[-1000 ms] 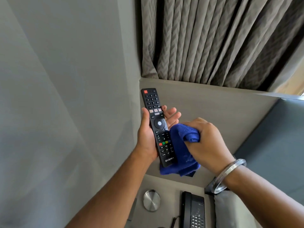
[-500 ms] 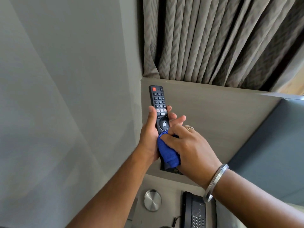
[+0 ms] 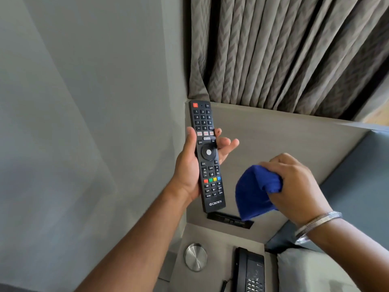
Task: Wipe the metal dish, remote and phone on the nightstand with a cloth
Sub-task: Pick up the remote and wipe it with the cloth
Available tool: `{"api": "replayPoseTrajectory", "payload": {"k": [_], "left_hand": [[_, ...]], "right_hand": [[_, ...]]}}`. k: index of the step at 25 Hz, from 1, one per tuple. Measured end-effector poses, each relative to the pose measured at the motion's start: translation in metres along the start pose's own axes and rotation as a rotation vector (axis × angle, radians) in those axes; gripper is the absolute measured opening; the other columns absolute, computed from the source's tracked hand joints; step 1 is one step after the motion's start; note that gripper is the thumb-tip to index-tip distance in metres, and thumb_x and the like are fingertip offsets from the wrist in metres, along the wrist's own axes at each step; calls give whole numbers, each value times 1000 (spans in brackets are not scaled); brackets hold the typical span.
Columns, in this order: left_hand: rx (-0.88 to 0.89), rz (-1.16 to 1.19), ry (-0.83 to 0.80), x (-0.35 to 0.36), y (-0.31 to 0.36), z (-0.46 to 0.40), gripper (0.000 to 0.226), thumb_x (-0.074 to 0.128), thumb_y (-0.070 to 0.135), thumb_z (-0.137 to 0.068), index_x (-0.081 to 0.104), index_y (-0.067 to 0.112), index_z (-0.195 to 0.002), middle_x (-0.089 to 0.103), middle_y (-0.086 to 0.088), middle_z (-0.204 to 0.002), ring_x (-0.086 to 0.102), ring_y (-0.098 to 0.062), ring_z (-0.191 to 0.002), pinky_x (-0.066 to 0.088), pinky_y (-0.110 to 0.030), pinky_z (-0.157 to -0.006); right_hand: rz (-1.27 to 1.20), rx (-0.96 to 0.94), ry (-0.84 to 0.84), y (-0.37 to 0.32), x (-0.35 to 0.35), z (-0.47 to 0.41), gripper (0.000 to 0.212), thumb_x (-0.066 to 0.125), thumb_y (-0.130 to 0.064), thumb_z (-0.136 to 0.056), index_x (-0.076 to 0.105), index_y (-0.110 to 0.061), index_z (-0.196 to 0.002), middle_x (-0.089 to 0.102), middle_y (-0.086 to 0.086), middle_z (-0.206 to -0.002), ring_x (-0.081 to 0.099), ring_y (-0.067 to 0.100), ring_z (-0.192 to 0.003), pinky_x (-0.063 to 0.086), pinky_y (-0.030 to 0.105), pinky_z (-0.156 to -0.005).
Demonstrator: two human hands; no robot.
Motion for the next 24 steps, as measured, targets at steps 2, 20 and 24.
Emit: {"api": "replayPoseTrajectory", "payload": {"k": [2, 20, 24], "left_hand": [[-5, -24, 31, -4, -8, 1, 58, 39, 58, -97, 55, 6, -118, 71, -10, -104, 65, -32, -116, 26, -53, -119], [-151, 175, 75, -3, -22, 5, 64, 34, 65, -97, 63, 9, -108, 70, -8, -90, 62, -38, -120, 41, -50, -111], [-152, 133, 58, 4, -23, 7, 64, 35, 66, -95, 63, 10, -107, 68, -5, -86, 64, -36, -116, 42, -50, -110]], "right_hand": [[-189, -42, 123, -19, -9, -3, 40, 66, 3, -68, 70, -28, -94, 57, -7, -86, 56, 6, -76, 44, 19, -59], [45, -135, 43, -36, 8, 20, 32, 75, -7, -66, 72, -25, -92, 57, 0, -88, 52, 21, -73, 47, 31, -61], [-14, -252, 16, -59, 22, 34, 23, 78, -15, -67, 72, -21, -88, 56, 0, -84, 50, 22, -68, 48, 34, -59]]}}
Point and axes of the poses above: each hand's wrist, its own z-axis away from the middle knuckle, its own x-axis out of the palm, y = z × x, the point moved 1 cm from there along -z, towards the middle knuckle
